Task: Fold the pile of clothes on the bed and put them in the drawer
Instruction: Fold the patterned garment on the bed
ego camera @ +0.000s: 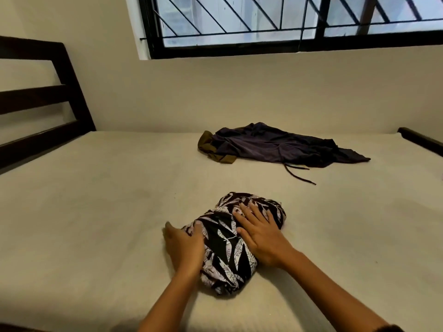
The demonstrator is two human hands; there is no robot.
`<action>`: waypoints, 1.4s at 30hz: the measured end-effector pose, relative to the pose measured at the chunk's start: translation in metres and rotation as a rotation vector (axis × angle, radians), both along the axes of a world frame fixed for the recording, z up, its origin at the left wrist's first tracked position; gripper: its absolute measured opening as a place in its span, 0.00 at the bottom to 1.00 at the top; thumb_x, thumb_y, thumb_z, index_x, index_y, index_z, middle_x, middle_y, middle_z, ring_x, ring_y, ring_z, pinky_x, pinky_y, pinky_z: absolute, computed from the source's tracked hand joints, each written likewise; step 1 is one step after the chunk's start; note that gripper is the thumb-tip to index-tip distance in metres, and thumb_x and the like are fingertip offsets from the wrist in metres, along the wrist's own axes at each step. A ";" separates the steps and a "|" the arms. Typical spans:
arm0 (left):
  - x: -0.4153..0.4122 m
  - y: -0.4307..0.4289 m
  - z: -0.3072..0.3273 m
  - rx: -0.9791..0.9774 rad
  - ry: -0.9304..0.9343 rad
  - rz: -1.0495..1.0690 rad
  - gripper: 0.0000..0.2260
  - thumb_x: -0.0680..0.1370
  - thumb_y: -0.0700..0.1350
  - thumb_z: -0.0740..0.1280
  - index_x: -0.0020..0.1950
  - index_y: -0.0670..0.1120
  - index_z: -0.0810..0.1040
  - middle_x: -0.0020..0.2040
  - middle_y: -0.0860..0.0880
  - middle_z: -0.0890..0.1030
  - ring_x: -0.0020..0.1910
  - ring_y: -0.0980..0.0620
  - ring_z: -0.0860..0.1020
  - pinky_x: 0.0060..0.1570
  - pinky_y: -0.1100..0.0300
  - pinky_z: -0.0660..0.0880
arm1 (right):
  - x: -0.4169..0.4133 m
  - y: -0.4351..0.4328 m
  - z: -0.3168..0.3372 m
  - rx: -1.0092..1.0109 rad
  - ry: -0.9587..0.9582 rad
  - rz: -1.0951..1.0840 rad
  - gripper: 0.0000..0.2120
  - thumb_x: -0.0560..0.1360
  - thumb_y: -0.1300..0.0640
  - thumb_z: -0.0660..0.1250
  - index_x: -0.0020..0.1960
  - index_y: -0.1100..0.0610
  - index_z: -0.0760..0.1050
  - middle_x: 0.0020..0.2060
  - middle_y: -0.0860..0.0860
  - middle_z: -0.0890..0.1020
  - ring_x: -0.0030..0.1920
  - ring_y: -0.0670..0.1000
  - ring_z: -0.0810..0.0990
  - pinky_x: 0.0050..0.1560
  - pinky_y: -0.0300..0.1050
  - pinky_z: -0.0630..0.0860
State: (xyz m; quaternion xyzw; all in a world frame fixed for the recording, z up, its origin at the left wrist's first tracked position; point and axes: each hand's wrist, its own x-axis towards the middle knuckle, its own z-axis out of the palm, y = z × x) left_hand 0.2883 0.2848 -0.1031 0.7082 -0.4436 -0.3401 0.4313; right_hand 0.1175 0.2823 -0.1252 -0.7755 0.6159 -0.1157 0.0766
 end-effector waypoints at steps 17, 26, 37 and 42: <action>-0.025 0.018 -0.036 -0.162 -1.018 -0.716 0.52 0.61 0.81 0.37 0.76 0.52 0.39 0.76 0.42 0.40 0.74 0.37 0.40 0.71 0.42 0.35 | -0.048 -0.032 -0.010 0.106 0.067 -0.166 0.27 0.75 0.33 0.32 0.72 0.38 0.32 0.74 0.46 0.35 0.75 0.52 0.36 0.71 0.63 0.34; -0.058 0.028 -0.012 0.051 -1.179 -0.716 0.38 0.80 0.49 0.59 0.75 0.41 0.33 0.76 0.39 0.37 0.74 0.34 0.39 0.70 0.37 0.42 | -0.055 0.005 0.001 -0.155 0.359 0.246 0.51 0.71 0.51 0.69 0.73 0.45 0.30 0.74 0.48 0.36 0.73 0.52 0.32 0.71 0.52 0.31; -0.069 -0.008 0.077 -0.258 -1.306 -0.913 0.15 0.79 0.50 0.59 0.65 0.52 0.68 0.60 0.49 0.76 0.55 0.49 0.75 0.48 0.57 0.73 | -0.080 0.010 0.041 -0.314 0.046 0.121 0.24 0.76 0.64 0.62 0.71 0.54 0.66 0.68 0.56 0.71 0.67 0.58 0.68 0.64 0.49 0.65; -0.148 -0.015 0.119 -0.609 -1.218 -1.035 0.20 0.77 0.47 0.65 0.69 0.52 0.68 0.64 0.50 0.73 0.59 0.49 0.74 0.54 0.53 0.75 | -0.167 0.061 0.097 -0.393 -0.006 -0.115 0.16 0.74 0.57 0.64 0.62 0.54 0.73 0.55 0.53 0.78 0.54 0.57 0.76 0.46 0.47 0.72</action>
